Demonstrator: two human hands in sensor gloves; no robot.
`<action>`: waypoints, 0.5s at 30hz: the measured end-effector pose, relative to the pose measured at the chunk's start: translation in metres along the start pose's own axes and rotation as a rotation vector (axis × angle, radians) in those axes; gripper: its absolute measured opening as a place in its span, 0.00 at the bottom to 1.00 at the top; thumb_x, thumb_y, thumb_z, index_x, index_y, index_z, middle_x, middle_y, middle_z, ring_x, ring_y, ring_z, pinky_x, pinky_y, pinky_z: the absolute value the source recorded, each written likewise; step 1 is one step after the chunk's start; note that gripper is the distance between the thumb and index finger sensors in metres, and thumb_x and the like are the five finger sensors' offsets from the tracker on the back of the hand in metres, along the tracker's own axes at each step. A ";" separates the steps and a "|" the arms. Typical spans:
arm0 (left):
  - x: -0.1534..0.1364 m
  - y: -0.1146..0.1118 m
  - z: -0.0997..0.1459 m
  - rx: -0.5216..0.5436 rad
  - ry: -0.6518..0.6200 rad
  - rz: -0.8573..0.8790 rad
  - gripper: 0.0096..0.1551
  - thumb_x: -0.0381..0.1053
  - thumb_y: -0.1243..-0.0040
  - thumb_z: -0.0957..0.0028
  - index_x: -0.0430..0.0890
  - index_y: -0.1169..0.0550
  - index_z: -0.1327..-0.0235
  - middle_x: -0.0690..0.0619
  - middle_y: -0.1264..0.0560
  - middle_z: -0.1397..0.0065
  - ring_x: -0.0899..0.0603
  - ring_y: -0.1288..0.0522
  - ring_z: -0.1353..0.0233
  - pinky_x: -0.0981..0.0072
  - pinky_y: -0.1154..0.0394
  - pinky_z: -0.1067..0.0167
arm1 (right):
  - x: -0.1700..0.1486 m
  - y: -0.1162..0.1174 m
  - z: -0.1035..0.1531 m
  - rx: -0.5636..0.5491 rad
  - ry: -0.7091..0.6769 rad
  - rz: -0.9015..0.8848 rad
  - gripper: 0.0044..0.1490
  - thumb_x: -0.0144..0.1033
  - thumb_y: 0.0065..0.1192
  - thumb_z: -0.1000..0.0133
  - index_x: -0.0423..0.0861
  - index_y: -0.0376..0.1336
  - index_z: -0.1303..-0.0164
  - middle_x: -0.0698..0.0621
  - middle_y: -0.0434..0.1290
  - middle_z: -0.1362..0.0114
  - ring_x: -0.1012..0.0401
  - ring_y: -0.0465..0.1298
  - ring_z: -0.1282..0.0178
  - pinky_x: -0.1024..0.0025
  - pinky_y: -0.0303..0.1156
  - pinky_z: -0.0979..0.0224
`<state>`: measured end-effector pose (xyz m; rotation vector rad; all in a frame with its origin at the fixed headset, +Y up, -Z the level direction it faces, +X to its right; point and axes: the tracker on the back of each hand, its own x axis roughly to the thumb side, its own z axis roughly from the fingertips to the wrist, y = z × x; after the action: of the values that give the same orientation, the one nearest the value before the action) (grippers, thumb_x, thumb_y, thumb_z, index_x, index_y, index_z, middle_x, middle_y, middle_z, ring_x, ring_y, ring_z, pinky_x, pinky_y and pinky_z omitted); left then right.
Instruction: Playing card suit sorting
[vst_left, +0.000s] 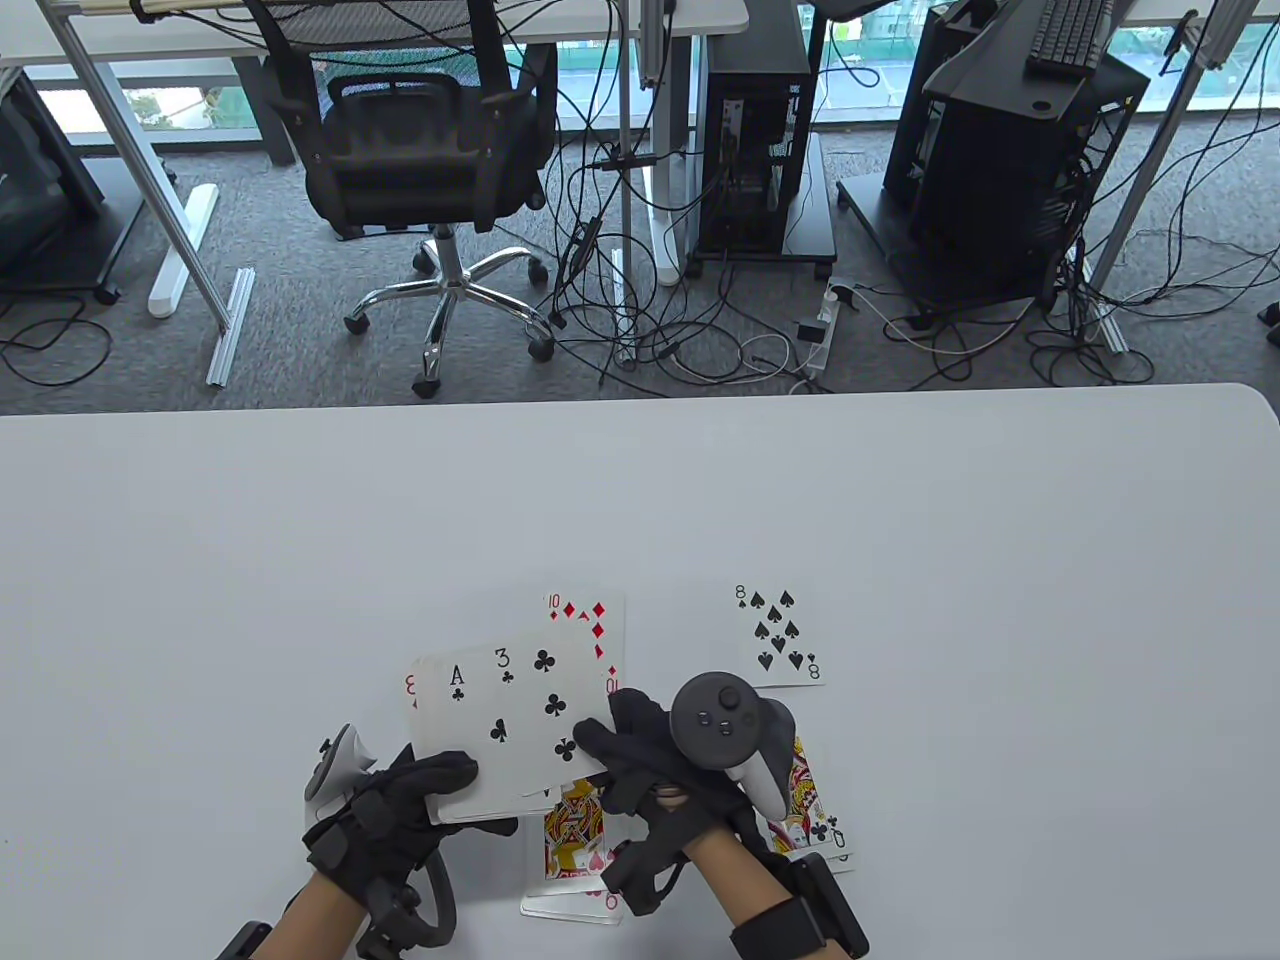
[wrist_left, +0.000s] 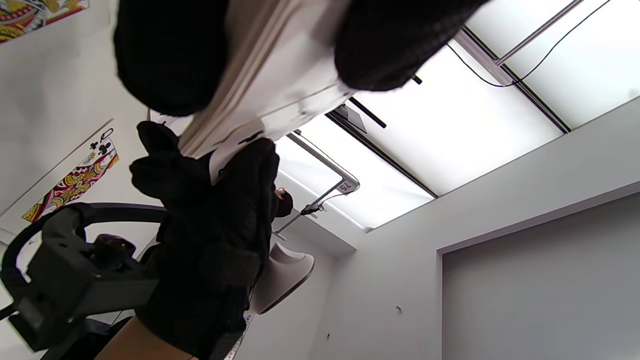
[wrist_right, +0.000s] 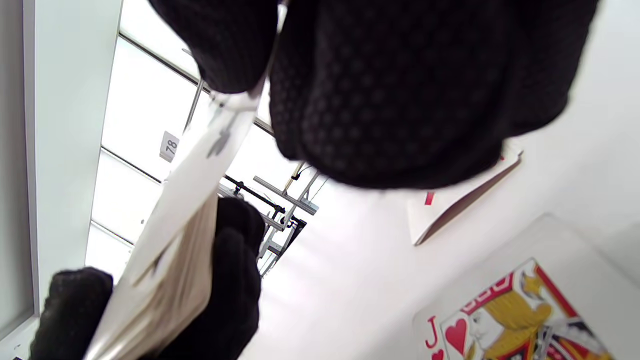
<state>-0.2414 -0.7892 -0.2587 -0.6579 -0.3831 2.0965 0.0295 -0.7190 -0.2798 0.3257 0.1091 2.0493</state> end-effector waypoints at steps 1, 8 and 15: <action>0.000 0.000 0.000 0.000 -0.003 0.003 0.39 0.50 0.39 0.38 0.49 0.45 0.21 0.45 0.37 0.19 0.34 0.28 0.26 0.52 0.19 0.45 | -0.003 -0.009 0.003 -0.020 0.008 -0.004 0.27 0.29 0.56 0.44 0.22 0.62 0.47 0.42 0.79 0.62 0.57 0.81 0.76 0.49 0.78 0.53; 0.001 0.000 0.000 0.017 -0.018 0.013 0.39 0.51 0.39 0.38 0.49 0.45 0.21 0.45 0.37 0.19 0.34 0.28 0.26 0.52 0.19 0.45 | -0.020 -0.063 0.024 -0.071 0.070 0.155 0.25 0.27 0.55 0.44 0.21 0.64 0.49 0.42 0.79 0.65 0.58 0.80 0.80 0.50 0.78 0.55; 0.000 0.000 0.001 0.025 -0.005 0.010 0.39 0.51 0.39 0.38 0.49 0.46 0.21 0.44 0.38 0.19 0.34 0.28 0.26 0.52 0.19 0.45 | -0.058 -0.088 0.049 0.064 0.291 0.468 0.25 0.27 0.56 0.44 0.20 0.64 0.49 0.42 0.79 0.66 0.58 0.80 0.81 0.50 0.78 0.56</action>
<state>-0.2420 -0.7890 -0.2582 -0.6414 -0.3561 2.1093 0.1438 -0.7303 -0.2620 0.0923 0.2996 2.5536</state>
